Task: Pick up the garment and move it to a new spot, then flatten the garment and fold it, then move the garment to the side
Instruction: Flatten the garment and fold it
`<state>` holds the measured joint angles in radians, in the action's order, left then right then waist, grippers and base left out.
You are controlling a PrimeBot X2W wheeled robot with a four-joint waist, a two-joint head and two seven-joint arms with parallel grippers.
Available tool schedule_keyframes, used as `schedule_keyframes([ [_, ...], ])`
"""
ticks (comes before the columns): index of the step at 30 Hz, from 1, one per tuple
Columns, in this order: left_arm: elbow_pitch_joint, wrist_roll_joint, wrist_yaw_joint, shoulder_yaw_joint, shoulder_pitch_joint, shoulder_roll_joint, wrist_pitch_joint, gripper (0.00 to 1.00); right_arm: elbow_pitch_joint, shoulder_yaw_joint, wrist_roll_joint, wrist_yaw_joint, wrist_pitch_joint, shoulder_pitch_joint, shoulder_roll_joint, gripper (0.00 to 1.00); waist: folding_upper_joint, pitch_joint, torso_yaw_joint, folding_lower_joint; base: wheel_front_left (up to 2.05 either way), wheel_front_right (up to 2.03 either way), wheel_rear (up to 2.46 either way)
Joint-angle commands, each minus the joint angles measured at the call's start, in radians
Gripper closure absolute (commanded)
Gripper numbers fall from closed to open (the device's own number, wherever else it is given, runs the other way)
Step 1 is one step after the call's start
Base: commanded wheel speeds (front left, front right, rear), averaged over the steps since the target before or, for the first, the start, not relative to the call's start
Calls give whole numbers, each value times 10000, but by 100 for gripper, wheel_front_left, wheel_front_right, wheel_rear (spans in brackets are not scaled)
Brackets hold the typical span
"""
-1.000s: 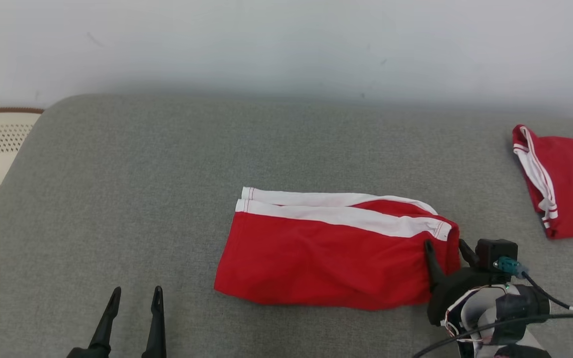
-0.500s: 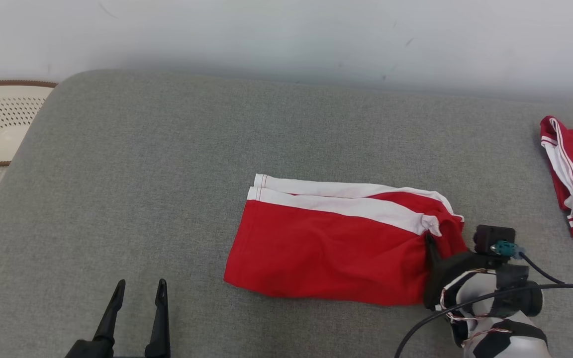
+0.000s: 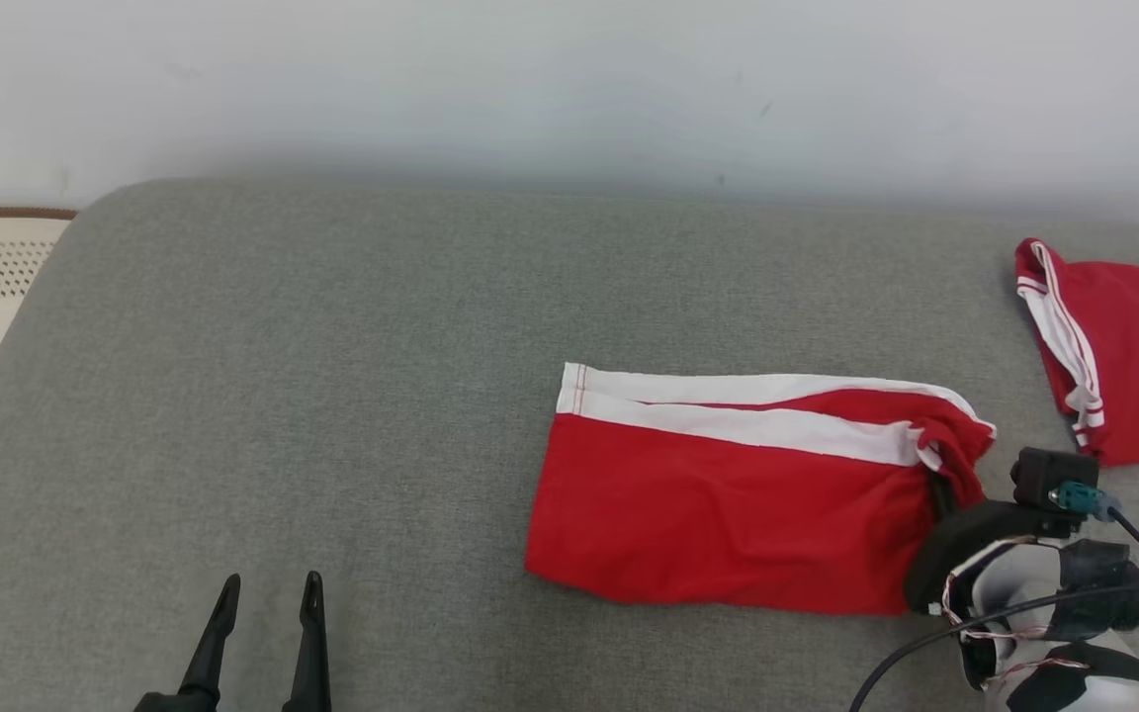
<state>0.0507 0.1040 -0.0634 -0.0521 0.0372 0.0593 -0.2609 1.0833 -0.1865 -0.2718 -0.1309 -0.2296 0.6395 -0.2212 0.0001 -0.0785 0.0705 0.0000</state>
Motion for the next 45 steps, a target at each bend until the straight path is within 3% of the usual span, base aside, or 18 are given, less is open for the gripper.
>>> schedule_keyframes([
  [1,-20,-15,19,18,-120,5,-58,0,-378,-334,-425,4,155,-183,33,100,-1,43,-146,0,0,0,0],
  [14,129,75,79,-210,-31,-50,-58,0,-4870,-2386,-4886,3,2453,-890,-173,100,-1,177,-40,0,0,0,0],
  [19,264,143,166,-357,147,-67,-58,0,-5607,-2578,-6079,3,3255,-987,113,100,-1,201,262,0,0,0,0],
  [30,563,400,212,-857,485,-82,-58,0,-4078,-2774,-6326,1,3923,-146,1217,100,-1,126,928,0,0,0,0],
  [43,838,705,71,-1535,686,-83,-58,0,-2067,-3129,-6254,1,3203,672,1661,100,-1,83,1467,0,0,0,0],
  [44,870,713,66,-1566,691,-83,-58,0,-2024,-3209,-6208,1,3080,714,1667,67,-1,74,1486,0,0,0,0],
  [45,885,731,62,-1593,717,-82,-58,0,-1964,-3290,-6162,1,2972,747,1671,16,-1,68,1501,0,0,0,0],
])
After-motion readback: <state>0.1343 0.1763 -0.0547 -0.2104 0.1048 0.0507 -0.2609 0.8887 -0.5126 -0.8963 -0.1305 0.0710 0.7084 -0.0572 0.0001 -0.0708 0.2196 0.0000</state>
